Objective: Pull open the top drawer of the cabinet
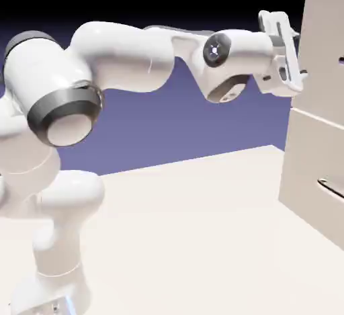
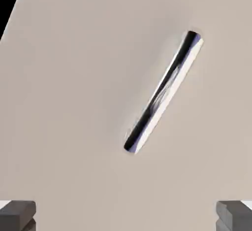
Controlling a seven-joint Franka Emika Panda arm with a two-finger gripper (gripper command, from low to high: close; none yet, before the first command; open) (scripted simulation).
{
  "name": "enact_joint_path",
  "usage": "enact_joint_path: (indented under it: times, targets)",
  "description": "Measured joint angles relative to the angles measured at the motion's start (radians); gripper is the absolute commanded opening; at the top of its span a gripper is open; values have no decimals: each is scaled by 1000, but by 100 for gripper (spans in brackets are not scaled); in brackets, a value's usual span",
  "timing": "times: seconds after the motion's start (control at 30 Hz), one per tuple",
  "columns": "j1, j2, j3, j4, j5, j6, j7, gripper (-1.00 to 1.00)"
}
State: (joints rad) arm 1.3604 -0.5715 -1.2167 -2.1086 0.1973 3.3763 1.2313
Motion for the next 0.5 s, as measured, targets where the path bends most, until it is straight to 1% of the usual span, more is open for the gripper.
enact_joint_path:
  times: [0.5]
  targets:
    - [544,-1,-491,283,80,137,198,0]
